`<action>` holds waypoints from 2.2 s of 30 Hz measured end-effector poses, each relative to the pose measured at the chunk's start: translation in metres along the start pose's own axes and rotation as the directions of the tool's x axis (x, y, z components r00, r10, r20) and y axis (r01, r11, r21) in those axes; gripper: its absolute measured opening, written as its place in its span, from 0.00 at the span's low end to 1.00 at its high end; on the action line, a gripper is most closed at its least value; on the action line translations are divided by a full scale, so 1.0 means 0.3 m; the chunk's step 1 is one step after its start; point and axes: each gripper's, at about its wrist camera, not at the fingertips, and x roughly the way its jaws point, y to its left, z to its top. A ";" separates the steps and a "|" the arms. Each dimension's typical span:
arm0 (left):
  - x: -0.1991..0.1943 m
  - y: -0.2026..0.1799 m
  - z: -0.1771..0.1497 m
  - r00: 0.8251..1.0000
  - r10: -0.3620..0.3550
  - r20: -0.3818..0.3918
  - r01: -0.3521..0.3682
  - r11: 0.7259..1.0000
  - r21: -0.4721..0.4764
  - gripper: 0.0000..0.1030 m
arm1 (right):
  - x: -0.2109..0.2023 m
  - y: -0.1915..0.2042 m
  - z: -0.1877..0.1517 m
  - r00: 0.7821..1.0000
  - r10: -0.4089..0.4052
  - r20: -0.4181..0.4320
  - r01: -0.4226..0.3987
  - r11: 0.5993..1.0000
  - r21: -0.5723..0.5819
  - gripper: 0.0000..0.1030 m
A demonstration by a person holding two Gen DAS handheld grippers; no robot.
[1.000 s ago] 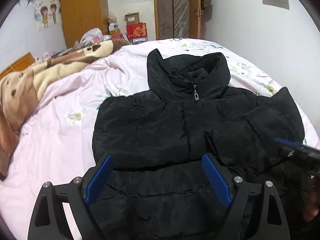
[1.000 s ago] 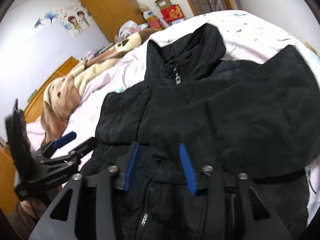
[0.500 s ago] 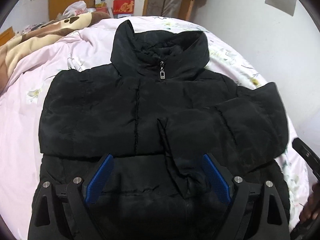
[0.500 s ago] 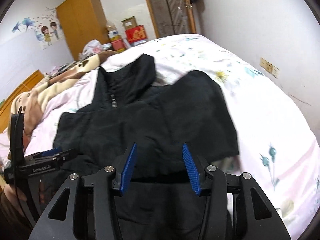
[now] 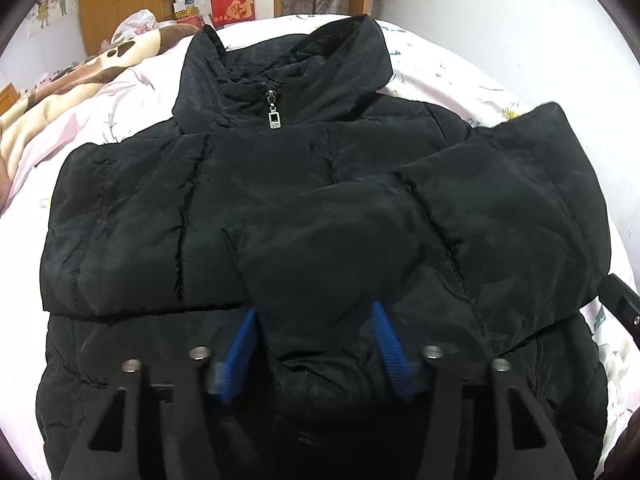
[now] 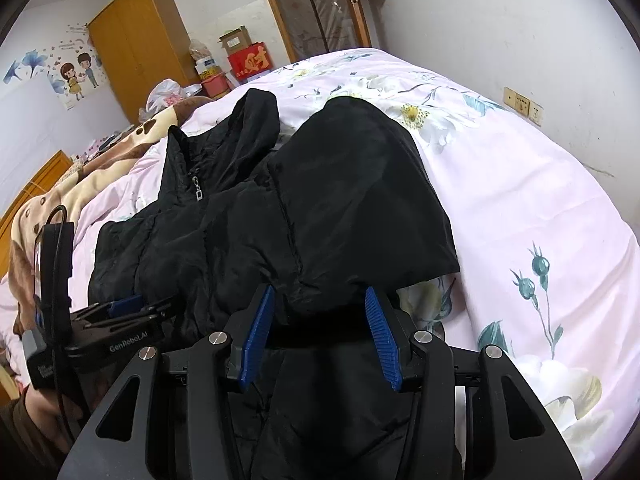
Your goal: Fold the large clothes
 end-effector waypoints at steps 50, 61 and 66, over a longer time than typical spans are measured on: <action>-0.103 0.539 0.123 0.970 0.170 0.176 -0.137 0.973 -0.188 0.04 | 0.200 0.230 0.124 0.995 -0.098 0.009 0.098 0.977 -0.191 0.56; 0.033 0.465 0.116 0.980 0.176 0.092 -0.164 0.979 -0.123 0.06 | 0.328 0.220 0.107 0.989 -0.142 -0.040 0.128 0.962 -0.243 0.60; 0.104 0.471 0.104 0.981 0.189 0.037 -0.184 0.977 -0.106 0.06 | 0.387 0.216 0.092 0.985 -0.154 -0.073 0.131 0.957 -0.258 0.61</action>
